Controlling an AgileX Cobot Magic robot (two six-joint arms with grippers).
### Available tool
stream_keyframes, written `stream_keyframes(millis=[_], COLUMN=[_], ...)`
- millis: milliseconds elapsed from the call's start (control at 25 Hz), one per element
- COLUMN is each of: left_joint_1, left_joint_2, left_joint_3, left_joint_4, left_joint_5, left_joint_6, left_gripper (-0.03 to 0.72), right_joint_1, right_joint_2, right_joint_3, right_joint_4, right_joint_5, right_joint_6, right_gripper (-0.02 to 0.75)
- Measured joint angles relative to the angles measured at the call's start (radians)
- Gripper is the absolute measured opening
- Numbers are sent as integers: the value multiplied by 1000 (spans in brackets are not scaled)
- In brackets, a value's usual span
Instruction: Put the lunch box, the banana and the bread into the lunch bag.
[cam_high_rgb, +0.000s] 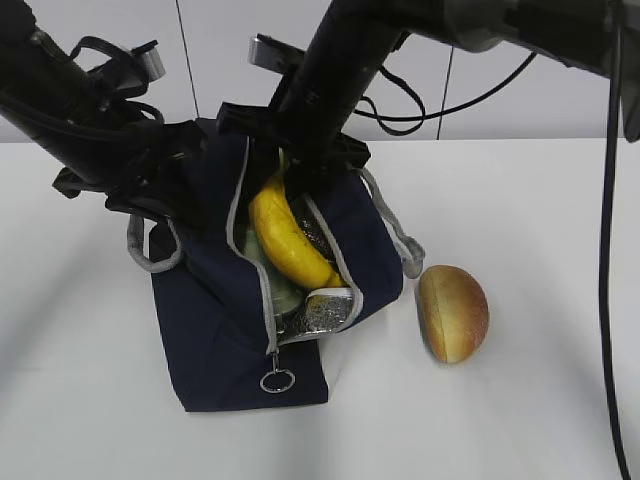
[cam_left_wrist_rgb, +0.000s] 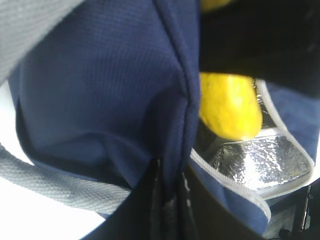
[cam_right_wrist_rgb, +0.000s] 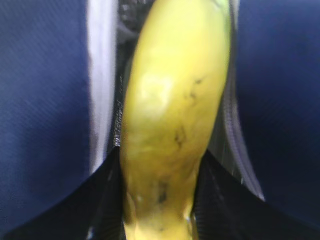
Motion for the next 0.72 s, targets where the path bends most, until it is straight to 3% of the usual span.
stream_keyframes(millis=[280, 520, 720], left_joint_1=[0, 0, 0], left_joint_2=[0, 0, 0], left_joint_3=[0, 0, 0], left_joint_4=[3, 9, 11], left_joint_5=[-1, -1, -1], left_joint_6=[-1, -1, -1], left_gripper=[25, 26, 26], right_joint_1=[13, 16, 16], right_joint_2=[0, 0, -41], right_joint_3=[36, 40, 42], right_joint_4=[-2, 2, -51], right_joint_5=[-13, -4, -1], right_joint_6=[-4, -9, -15], right_gripper=[322, 628, 652])
